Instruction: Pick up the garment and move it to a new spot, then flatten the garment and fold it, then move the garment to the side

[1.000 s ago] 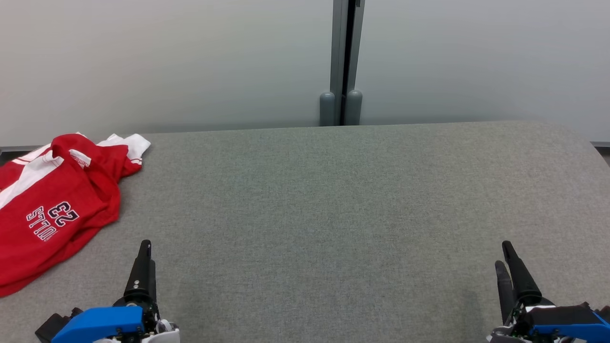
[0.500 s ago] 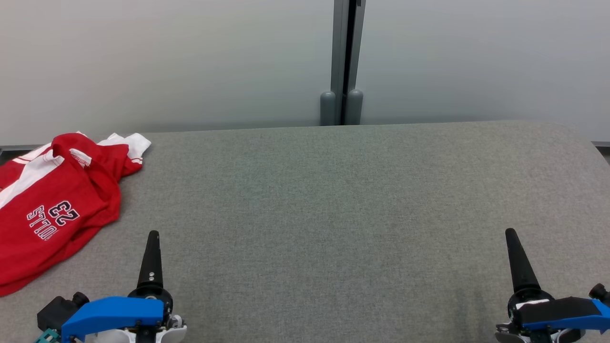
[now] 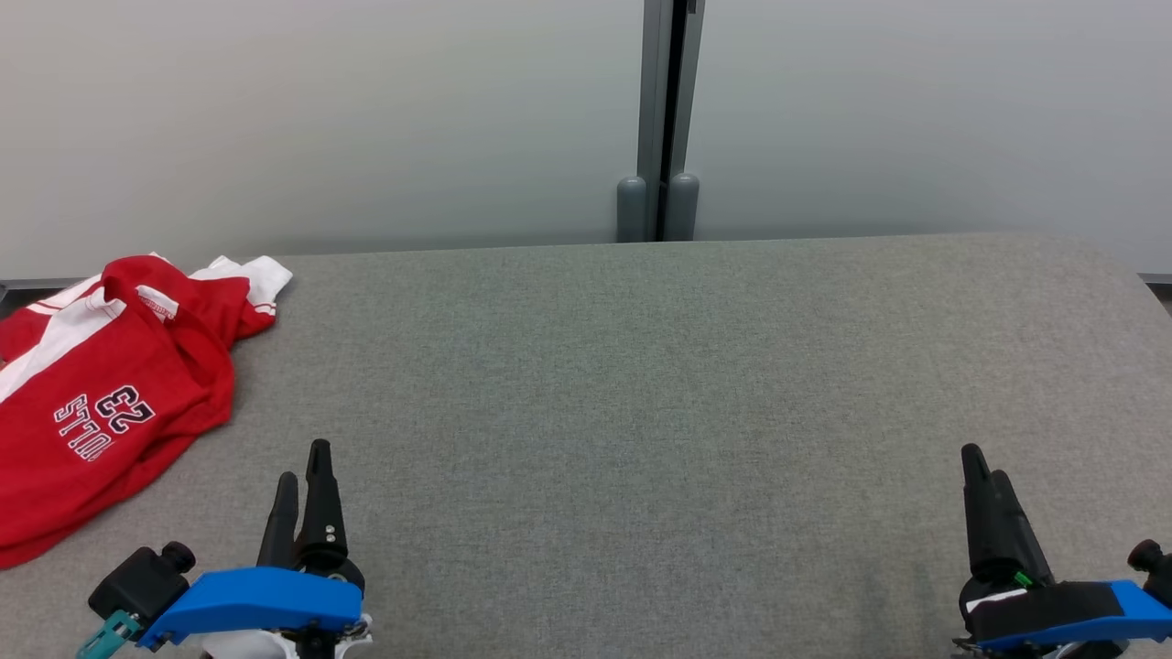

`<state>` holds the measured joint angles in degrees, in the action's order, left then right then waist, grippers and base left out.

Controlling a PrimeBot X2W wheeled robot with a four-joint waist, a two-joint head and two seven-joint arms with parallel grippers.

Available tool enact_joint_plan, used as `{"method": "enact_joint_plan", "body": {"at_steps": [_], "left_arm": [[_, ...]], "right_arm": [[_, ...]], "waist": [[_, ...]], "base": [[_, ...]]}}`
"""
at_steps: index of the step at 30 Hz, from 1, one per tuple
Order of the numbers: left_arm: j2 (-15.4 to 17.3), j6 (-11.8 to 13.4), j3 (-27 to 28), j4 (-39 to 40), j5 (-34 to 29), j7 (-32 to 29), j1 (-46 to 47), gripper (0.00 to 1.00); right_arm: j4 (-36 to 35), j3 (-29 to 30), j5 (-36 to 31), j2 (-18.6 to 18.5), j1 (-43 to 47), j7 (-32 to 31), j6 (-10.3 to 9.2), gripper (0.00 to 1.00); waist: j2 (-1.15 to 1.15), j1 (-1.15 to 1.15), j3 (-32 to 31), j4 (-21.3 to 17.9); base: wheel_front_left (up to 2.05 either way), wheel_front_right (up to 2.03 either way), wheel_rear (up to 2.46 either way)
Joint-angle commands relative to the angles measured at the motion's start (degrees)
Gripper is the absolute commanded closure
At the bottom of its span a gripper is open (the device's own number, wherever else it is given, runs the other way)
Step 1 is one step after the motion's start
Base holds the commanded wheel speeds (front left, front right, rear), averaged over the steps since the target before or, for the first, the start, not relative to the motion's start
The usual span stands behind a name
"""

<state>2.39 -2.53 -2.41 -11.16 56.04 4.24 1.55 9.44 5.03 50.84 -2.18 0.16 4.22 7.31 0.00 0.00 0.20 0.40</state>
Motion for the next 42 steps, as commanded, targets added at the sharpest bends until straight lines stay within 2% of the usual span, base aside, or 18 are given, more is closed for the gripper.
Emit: {"method": "enact_joint_plan", "body": {"at_steps": [1,18,42], "left_arm": [[0.5,0.1,-0.2,0.8,-2.8,0.6,0.5,0.0],[0.5,0.8,-2.4,-1.8,-18.7,3.5,-0.6,0.0],[0.5,0.6,-4.0,-5.4,-31.3,6.8,-1.6,0.0]], "right_arm": [[-1.1,-0.2,-2.6,-0.5,-0.2,0.6,0.16,0.0],[0.6,-2.3,-17.9,-0.6,-0.4,3.6,0.19,0.0],[3.0,-4.2,-34.0,-0.7,0.8,6.8,0.19,0.0]], "waist": [[0.0,0.0,0.0,0.0],[0.0,0.0,0.0,0.1],[0.0,0.0,-0.5,0.0]], "base": [[0.0,0.0,0.0],[0.0,0.0,0.0],[0.0,0.0,0.0]]}}
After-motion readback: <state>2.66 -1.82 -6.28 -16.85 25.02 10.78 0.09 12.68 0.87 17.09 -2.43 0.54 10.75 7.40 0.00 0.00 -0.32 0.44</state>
